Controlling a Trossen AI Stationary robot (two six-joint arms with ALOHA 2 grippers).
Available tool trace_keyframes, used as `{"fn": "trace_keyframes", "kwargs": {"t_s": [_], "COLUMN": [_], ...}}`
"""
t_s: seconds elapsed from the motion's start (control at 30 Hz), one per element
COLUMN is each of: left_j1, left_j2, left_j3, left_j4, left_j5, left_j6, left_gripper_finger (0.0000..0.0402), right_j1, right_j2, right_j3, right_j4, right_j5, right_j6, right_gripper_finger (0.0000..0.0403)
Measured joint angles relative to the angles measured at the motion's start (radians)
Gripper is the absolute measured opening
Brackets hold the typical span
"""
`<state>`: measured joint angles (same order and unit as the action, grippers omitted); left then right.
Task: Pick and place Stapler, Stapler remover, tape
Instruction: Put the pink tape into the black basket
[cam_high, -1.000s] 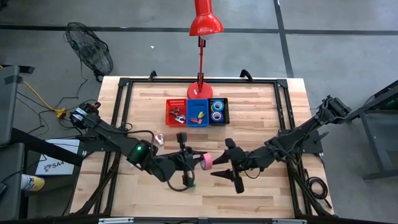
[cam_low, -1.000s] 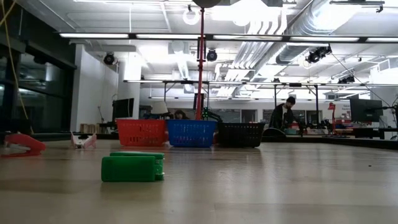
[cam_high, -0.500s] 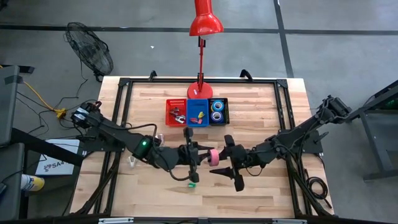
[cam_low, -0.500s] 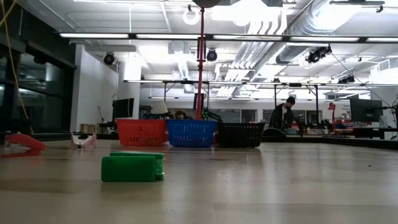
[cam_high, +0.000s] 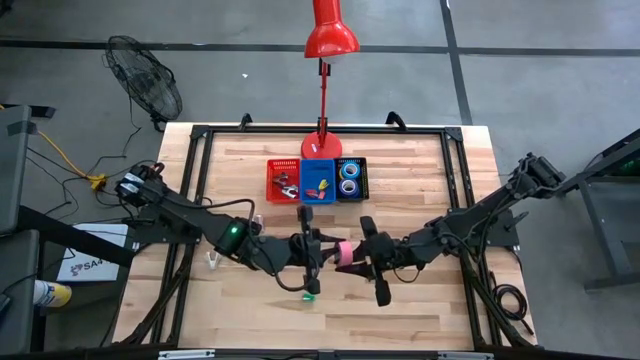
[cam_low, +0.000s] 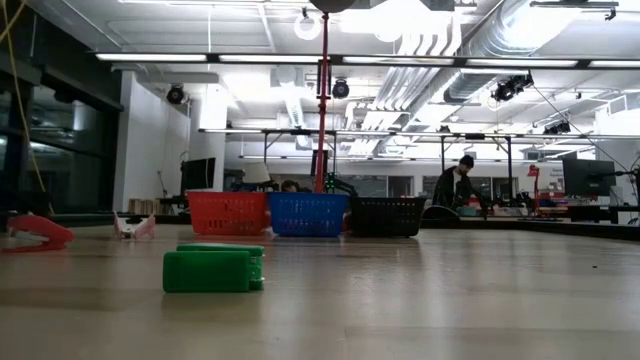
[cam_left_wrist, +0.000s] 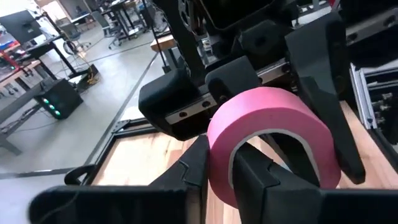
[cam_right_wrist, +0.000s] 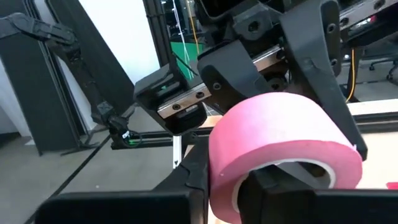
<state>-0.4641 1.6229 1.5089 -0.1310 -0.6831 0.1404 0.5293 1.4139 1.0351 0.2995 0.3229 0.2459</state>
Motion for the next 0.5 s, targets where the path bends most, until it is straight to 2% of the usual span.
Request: {"fn": "trace_keyframes", "kwargs": {"t_s": [0.2,0.33,0.5], "left_j1": [0.000,0.000,0.000], "left_j2": [0.000,-0.025,-0.105], "left_j3": [0.000,0.000,0.002], "left_j4": [-0.051,-0.130,-0.323], "left_j5": [-0.017,-0.079,-0.149], "left_j6": [0.065,0.063,-0.041], "left_gripper_finger": [0.0146,0.0212,0.0252], "right_j1": [0.001,-0.004,-0.054], "right_j2": [-0.006,-0.031,-0.077], "right_j3": [-0.001,-0.004,-0.004], "right_j4": [-0.062,-0.164,-0.314], "right_j5": [0.003,0.022,0.024], "right_j6": [0.111,0.161,0.249], "right_gripper_finger": [0.0034,0.0034,0.0034]}}
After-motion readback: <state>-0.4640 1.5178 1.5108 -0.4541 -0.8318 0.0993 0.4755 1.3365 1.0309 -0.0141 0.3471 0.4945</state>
